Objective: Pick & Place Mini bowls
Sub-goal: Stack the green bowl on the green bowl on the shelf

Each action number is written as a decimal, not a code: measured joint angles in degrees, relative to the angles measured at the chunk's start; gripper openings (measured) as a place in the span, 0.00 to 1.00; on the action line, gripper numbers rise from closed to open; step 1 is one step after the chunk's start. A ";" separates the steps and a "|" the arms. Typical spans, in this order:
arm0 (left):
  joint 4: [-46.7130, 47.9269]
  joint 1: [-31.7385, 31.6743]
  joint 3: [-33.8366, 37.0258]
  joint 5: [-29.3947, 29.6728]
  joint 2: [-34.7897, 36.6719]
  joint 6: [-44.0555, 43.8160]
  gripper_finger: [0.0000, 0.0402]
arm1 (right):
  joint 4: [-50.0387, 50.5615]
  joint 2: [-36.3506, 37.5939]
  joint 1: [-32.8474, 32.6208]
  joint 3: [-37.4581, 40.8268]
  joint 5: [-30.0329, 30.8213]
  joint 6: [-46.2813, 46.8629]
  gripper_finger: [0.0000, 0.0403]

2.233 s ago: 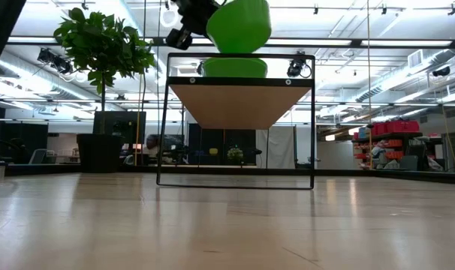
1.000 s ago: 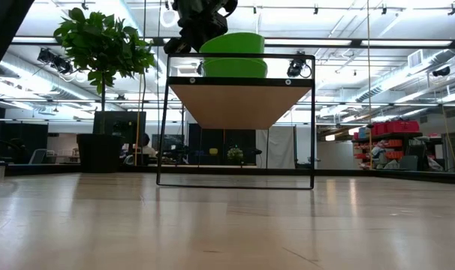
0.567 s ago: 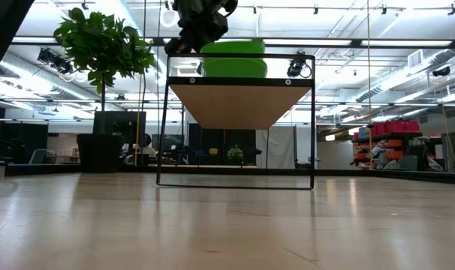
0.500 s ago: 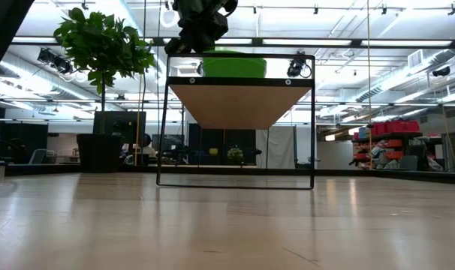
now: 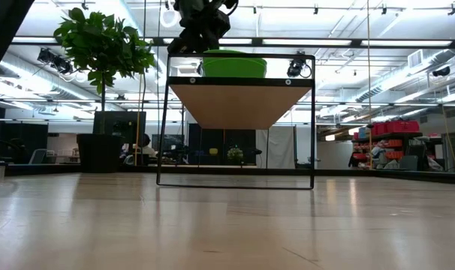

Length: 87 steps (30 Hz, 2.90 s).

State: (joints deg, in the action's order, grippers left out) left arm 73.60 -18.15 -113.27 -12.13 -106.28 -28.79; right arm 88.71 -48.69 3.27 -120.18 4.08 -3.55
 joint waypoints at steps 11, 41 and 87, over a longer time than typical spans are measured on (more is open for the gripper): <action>0.14 -0.04 0.00 -0.69 0.00 2.48 0.23 | 0.00 0.00 0.01 0.00 0.00 0.00 0.02; -0.24 -0.07 -0.09 -2.98 1.09 14.26 0.50 | 0.00 0.00 0.00 0.00 0.00 0.00 0.02; -17.87 -3.97 3.57 -15.15 5.03 44.45 0.02 | 0.00 -0.02 0.02 0.00 0.00 0.00 0.02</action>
State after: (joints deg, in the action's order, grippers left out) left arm 55.73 -22.12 -109.71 -27.27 -101.25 15.66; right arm 88.71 -48.71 3.29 -120.18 4.08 -3.55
